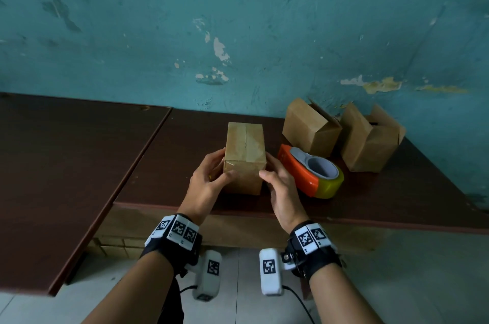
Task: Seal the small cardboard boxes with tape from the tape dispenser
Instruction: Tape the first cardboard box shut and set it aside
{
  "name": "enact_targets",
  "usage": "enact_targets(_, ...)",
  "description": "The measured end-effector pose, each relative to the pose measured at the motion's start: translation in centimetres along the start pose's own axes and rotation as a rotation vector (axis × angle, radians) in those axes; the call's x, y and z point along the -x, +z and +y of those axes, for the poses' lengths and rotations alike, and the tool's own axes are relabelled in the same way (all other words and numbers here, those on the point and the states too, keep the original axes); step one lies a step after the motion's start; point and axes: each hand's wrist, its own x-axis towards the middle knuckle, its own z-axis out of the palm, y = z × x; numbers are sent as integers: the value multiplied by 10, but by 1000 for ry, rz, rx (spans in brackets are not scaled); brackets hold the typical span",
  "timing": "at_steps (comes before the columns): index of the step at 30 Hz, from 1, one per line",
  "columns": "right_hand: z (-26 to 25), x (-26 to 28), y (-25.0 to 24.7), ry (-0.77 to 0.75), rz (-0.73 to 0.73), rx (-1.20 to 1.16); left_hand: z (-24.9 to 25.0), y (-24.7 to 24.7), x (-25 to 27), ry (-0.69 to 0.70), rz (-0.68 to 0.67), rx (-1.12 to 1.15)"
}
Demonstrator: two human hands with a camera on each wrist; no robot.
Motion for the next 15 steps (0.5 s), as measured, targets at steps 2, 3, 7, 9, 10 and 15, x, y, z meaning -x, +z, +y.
enact_targets(2, 0, 0, 0, 32, 2, -27, 2, 1, 0, -8, -17, 27)
enact_targets(3, -1, -1, 0, 58, 4, -23, 3, 2, 0, -22, -11, 37)
enact_targets(7, -5, -4, 5, 123, 5, 55, 5, 10, -5, -99, 101, -67)
enact_targets(9, -4, -6, 6, 144, 17, 89, 5, 12, -7, -129, 130, -132)
enact_targets(10, -3, -6, 5, 137, 18, 94, 5, 13, -7, -127, 133, -145)
enact_targets(15, 4, -5, -2, 69, 35, 133, 1, 9, -5, -81, 84, -66)
